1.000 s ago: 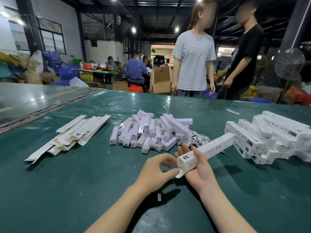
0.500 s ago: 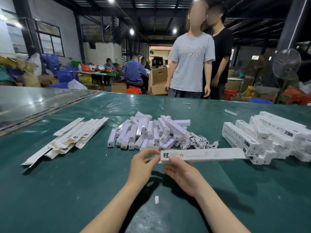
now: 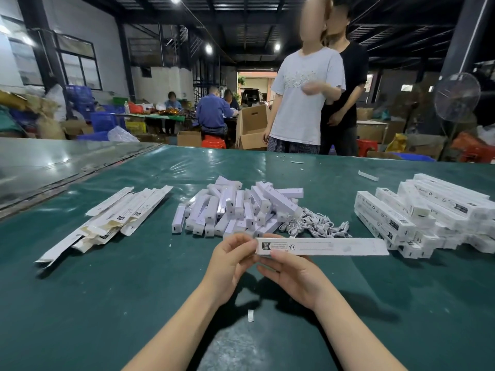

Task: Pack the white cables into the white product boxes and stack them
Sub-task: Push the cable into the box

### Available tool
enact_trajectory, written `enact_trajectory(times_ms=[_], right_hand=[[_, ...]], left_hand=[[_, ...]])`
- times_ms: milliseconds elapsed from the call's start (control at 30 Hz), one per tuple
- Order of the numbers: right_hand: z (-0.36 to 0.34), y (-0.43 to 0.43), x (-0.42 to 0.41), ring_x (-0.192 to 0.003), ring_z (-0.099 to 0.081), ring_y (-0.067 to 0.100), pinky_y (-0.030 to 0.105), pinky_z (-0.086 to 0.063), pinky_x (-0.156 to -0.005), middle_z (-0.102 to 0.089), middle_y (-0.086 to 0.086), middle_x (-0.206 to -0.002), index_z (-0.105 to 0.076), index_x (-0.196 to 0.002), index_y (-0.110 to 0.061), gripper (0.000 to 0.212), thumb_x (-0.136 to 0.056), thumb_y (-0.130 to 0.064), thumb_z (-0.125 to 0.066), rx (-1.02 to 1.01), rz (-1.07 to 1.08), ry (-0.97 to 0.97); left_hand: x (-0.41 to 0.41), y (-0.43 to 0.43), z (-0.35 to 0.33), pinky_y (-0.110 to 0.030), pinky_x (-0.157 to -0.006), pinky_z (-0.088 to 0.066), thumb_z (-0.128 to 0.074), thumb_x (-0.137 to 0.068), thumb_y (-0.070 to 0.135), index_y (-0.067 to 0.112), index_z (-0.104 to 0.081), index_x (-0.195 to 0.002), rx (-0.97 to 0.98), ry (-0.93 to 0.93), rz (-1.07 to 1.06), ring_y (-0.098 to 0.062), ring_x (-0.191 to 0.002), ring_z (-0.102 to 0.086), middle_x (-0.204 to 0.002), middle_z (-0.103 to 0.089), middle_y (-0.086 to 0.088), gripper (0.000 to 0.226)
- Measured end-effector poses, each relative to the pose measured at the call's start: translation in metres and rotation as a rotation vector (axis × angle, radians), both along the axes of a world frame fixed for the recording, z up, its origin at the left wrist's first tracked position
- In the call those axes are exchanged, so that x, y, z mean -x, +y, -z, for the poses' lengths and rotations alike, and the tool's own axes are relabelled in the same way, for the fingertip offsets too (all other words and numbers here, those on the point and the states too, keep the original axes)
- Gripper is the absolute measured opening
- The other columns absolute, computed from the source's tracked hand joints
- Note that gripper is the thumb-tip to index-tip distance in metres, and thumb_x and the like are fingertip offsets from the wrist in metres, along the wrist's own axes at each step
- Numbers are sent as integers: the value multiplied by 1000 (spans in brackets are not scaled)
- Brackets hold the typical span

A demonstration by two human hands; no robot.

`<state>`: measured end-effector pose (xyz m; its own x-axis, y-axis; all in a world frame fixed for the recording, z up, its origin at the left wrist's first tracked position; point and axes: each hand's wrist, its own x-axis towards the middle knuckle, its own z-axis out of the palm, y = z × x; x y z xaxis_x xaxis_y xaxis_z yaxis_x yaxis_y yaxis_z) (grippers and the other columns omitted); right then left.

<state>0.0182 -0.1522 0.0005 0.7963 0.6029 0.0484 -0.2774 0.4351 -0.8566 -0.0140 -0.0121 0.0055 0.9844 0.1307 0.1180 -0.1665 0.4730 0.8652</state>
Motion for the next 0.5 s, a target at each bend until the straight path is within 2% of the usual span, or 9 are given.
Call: enact_trajectory(times_ms=[167,367,500], right_hand=[[1,-1,0,-87,-68,23,30,-56,-75,-69,14,-101,-53,-118,-5,48,-71,-3,-55,-41,-10,-7],[0,-3,0,-81,-70,22,31,-57,-74,-72,13,-94,-57,-112,-5,41,-71,-1,-55,-96,1,21],[1,-1,-1,-77,-70,21,31,-57,-72,-72,11,-91,-59,-111,-8,42,-69,-2,-58,-81,30,40]], left_hand=[[-1,0,2,-18,-54,-52,-61,-77,-1,8,-60,-66,-29,-9,-56,-11,-60,-65,-66,-67,-5,15],[1,0,-1,-20,-55,-53,-64,-78,1,15,-68,-61,-65,-1,-113,-11,-62,-65,-68,-69,-3,23],[4,-7,-1,-18,-54,-51,-65,-81,3,12,-64,-68,-219,-12,-285,-6,-61,-63,-64,-68,4,16]])
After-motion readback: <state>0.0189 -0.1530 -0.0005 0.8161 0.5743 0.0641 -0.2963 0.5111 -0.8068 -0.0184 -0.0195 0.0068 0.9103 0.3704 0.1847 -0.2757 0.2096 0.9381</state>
